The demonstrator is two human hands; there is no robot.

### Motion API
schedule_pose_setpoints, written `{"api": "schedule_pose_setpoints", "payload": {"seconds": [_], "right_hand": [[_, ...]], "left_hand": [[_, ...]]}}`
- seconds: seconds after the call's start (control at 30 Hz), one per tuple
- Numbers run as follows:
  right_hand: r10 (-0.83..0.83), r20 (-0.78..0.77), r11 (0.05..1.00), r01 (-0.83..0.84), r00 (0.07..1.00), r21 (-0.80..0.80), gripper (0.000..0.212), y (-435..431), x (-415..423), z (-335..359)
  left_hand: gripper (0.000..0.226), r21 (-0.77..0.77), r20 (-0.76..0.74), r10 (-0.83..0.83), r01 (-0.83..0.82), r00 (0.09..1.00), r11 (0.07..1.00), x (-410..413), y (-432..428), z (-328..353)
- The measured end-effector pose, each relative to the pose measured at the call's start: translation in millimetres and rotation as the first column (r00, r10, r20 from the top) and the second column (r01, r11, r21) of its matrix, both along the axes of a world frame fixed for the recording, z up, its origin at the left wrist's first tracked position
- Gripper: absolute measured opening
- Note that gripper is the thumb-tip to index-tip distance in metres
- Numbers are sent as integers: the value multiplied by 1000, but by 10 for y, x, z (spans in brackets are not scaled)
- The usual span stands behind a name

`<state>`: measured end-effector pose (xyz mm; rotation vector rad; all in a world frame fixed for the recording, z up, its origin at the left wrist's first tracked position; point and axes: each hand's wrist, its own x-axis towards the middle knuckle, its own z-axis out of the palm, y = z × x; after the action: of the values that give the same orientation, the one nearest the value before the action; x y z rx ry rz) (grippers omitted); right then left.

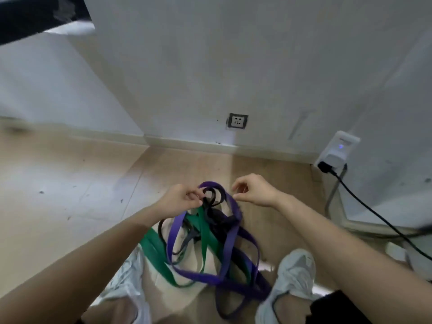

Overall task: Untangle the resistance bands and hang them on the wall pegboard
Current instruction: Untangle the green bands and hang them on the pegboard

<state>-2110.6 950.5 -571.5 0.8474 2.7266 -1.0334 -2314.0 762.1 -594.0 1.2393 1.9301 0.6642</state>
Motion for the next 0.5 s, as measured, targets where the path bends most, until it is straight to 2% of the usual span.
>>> {"api": "schedule_pose_setpoints", "payload": {"seconds": [0.13,0.23,0.3,0.4,0.5], "right_hand": [[23,107,992,-10,994,-123,23,-295,159,-744],[26,173,992,-3,985,-128,42,-537,299,-1191],[50,236,992,-21,970,-124,57,-660,402,-1449],[149,381,989,-136,912,-61,69,-753,553,-1741],[243,503,957,-289,829,14,73,-797,677,-1848]], "left_hand": [[15,-124,30,11,-7,999,992,243,-238,-616],[22,-220,9,74,-70,997,973,464,-406,-1054],[39,-307,0,93,-88,996,948,654,-510,-1311],[51,-400,21,14,-4,1000,917,908,-621,-1551],[57,-437,114,-1,51,993,898,1008,-634,-1670]]}}
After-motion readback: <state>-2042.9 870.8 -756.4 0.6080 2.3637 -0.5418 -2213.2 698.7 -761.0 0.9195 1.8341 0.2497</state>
